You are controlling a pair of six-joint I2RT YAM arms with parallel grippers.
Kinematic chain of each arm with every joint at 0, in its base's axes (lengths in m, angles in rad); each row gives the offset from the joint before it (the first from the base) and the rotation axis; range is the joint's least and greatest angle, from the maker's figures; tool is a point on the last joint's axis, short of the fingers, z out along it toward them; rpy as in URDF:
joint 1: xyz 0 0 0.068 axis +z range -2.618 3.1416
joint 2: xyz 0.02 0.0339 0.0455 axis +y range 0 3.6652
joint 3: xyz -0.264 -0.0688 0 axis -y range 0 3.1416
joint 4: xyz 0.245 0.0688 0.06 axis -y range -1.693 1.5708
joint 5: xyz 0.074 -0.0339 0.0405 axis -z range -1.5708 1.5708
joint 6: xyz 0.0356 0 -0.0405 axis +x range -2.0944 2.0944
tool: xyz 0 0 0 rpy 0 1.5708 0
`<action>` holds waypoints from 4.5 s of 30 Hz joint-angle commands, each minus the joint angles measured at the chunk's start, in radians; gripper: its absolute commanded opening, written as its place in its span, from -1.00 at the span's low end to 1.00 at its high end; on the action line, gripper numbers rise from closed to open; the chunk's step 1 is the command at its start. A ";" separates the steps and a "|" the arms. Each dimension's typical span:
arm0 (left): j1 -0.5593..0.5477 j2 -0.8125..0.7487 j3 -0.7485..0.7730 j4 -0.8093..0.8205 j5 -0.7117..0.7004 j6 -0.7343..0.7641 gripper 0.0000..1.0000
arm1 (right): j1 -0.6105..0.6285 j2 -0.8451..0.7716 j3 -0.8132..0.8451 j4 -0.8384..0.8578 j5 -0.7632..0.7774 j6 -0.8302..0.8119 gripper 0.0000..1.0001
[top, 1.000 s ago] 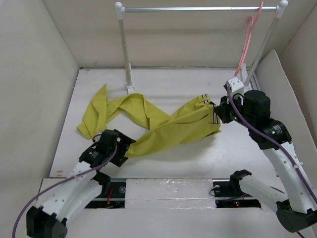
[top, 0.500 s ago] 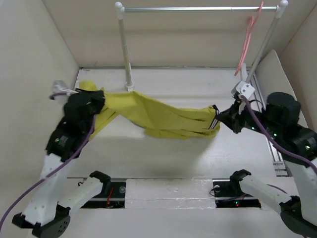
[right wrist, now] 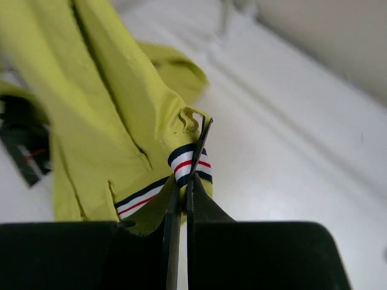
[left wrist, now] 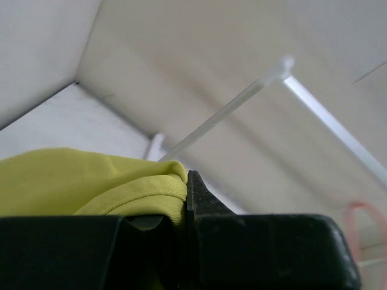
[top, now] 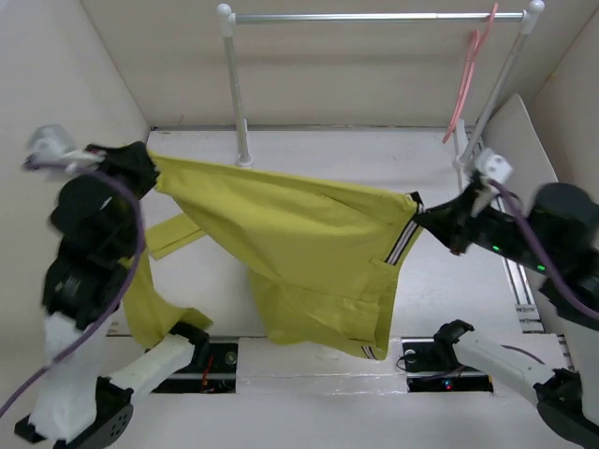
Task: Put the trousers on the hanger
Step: Flatten out the trousers at the center of the board.
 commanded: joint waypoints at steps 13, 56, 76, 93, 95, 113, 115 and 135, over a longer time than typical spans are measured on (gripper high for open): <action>0.024 1.371 0.736 -0.005 0.431 0.263 0.06 | -0.662 0.278 -0.663 0.603 0.410 0.170 -1.00; 0.052 0.485 -0.917 -0.059 0.277 -0.359 -0.04 | 0.157 0.110 -0.827 0.612 0.251 0.114 0.19; 0.113 0.678 -0.874 -0.047 0.190 -0.281 0.19 | 0.071 0.070 -0.860 0.591 0.179 0.051 0.24; 0.122 0.396 -0.637 -0.183 0.092 -0.187 -1.00 | 0.180 0.292 -0.876 0.572 0.162 -0.053 0.37; 0.122 0.430 -0.558 -0.171 0.028 -0.157 -1.00 | 0.207 0.350 -0.861 0.611 0.150 -0.056 0.39; 0.529 1.159 0.323 -0.056 0.158 0.156 0.98 | 0.335 0.352 -0.773 0.508 0.203 0.007 0.30; 0.492 0.989 0.064 0.075 0.219 0.140 0.91 | 0.335 0.337 -0.791 0.543 0.211 0.005 -0.13; 0.469 0.727 -0.779 0.401 0.497 -0.164 0.17 | 0.415 0.562 -0.827 0.646 0.192 -0.021 0.45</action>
